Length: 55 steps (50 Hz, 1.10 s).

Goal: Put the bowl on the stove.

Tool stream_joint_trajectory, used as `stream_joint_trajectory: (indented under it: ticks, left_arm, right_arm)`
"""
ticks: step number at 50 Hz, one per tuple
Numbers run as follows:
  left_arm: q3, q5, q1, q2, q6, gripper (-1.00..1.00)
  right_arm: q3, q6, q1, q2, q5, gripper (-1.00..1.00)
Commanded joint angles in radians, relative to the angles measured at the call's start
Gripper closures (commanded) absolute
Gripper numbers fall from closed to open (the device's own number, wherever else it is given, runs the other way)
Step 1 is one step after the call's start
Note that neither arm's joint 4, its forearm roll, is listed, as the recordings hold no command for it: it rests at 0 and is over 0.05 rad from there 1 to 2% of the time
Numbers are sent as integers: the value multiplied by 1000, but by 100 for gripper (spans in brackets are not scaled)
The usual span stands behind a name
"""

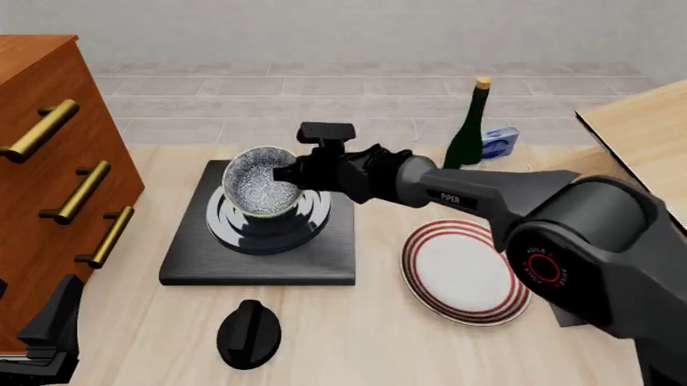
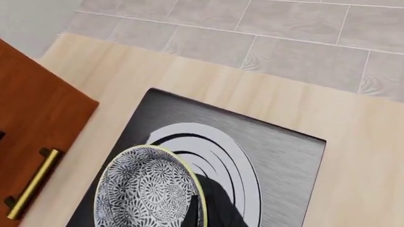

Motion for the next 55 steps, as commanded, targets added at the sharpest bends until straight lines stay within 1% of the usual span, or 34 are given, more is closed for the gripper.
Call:
stream_joint_trajectory:
  ticks: [1,17,28,29,55]
  left_arm:
    - [0,0,0,0,0,-100]
    - [0,0,0,0,0,-100]
    - [0,0,0,0,0,-100]
    - [0,0,0,0,0,-100]
    - [0,0,0,0,0,-100]
  right_arm:
    - [0,7,3,30,-19,100]
    - [-5,4,8,59,-28,100]
    - [-1,-3,12,53,-27,100]
    - [2,-3,14,49,-29,-100]
    - [17,-24,26,-10,-10,-100]
